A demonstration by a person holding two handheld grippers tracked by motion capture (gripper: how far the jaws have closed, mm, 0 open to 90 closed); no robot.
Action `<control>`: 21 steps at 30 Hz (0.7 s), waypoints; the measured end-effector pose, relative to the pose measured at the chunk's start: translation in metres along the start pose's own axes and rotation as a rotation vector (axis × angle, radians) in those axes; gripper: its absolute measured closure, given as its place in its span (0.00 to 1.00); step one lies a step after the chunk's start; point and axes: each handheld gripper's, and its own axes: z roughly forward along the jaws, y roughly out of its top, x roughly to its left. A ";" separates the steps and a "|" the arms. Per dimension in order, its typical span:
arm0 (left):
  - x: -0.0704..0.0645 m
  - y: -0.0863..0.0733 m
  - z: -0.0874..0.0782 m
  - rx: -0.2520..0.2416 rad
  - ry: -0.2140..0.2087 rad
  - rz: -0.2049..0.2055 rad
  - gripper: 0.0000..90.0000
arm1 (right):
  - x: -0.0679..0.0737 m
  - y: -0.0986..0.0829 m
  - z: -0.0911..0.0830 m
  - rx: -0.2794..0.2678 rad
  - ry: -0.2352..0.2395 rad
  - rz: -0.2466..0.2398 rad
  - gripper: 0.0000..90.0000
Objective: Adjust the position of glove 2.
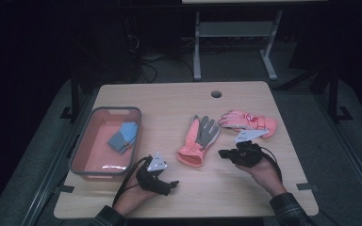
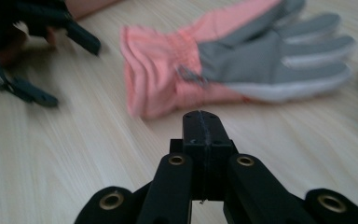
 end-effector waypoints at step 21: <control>0.001 0.000 0.000 0.002 -0.007 0.001 0.14 | 0.023 0.053 0.070 -0.008 0.104 -0.029 1.00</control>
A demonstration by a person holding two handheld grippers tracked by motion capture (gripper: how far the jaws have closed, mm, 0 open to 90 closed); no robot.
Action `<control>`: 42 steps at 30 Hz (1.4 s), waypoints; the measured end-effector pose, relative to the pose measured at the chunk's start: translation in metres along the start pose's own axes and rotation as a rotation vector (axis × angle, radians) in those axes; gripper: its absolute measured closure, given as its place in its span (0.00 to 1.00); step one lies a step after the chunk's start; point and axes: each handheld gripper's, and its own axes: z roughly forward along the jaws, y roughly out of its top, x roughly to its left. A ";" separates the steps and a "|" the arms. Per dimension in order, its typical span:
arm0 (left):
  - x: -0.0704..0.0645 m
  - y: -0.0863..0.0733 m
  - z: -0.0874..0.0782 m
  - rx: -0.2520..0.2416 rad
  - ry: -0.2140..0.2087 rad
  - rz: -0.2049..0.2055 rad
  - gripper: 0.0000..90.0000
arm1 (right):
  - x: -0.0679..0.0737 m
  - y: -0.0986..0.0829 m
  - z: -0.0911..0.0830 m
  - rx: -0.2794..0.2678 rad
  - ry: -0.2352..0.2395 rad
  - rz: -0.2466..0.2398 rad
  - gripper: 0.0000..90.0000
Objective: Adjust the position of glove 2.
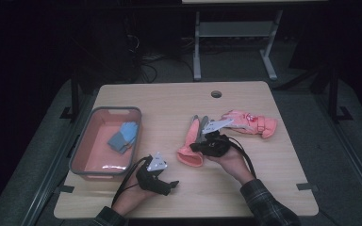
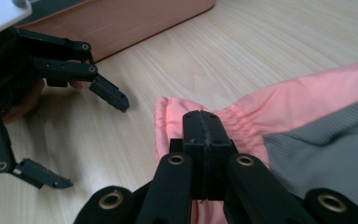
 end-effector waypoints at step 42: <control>0.000 0.000 0.000 0.004 0.000 -0.002 0.14 | -0.032 -0.038 -0.063 0.048 -0.089 0.024 1.00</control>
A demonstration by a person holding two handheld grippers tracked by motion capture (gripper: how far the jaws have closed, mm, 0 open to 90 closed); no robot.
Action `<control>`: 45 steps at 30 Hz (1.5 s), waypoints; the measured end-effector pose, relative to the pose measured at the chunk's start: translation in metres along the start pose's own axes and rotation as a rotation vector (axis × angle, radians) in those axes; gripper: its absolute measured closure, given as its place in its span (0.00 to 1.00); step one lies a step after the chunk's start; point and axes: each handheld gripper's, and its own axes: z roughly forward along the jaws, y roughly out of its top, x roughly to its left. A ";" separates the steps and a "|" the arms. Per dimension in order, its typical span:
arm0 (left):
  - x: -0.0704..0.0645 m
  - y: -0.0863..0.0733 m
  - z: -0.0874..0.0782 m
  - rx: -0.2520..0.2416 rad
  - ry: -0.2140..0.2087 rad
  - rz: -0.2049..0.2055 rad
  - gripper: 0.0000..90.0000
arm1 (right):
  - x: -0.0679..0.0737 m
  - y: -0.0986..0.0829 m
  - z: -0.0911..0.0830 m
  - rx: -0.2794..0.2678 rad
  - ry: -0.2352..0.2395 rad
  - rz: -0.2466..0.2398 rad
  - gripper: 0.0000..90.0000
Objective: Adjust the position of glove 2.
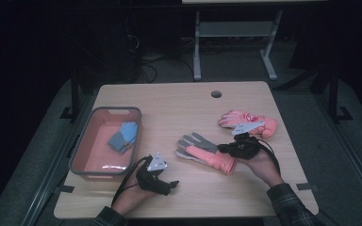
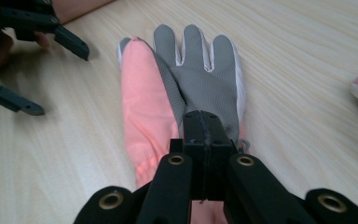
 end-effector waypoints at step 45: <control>0.000 0.000 0.000 -0.003 -0.004 0.004 0.14 | -0.009 -0.020 -0.037 -0.035 -0.073 0.018 1.00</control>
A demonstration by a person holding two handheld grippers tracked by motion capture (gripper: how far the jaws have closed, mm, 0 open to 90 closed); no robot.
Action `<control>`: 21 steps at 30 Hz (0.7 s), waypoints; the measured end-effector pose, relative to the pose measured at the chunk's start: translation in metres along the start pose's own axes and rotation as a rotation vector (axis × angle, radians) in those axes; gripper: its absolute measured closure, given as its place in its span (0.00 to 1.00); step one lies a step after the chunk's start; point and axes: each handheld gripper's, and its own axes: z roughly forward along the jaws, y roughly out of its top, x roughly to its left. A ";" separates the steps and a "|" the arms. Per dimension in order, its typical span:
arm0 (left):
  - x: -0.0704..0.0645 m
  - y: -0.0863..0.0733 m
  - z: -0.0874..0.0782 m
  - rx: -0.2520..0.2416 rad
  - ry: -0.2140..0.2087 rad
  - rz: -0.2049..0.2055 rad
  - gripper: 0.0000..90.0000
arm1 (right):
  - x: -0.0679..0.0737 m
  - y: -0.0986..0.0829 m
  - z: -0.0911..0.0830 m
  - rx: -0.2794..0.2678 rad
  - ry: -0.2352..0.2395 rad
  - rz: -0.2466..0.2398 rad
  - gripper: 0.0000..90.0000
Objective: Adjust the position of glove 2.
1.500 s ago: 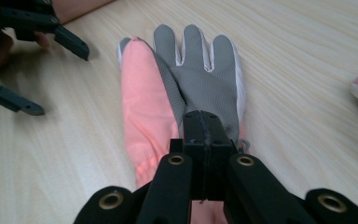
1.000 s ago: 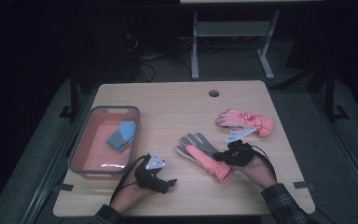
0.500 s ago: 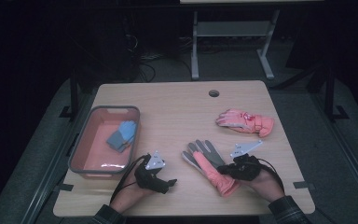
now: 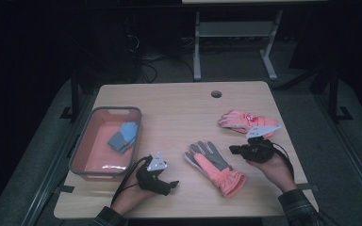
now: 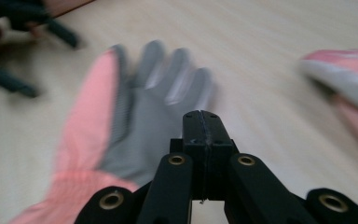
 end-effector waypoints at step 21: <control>0.000 0.000 0.001 -0.002 -0.005 0.000 0.14 | -0.116 0.018 -0.007 -0.027 -0.266 0.179 1.00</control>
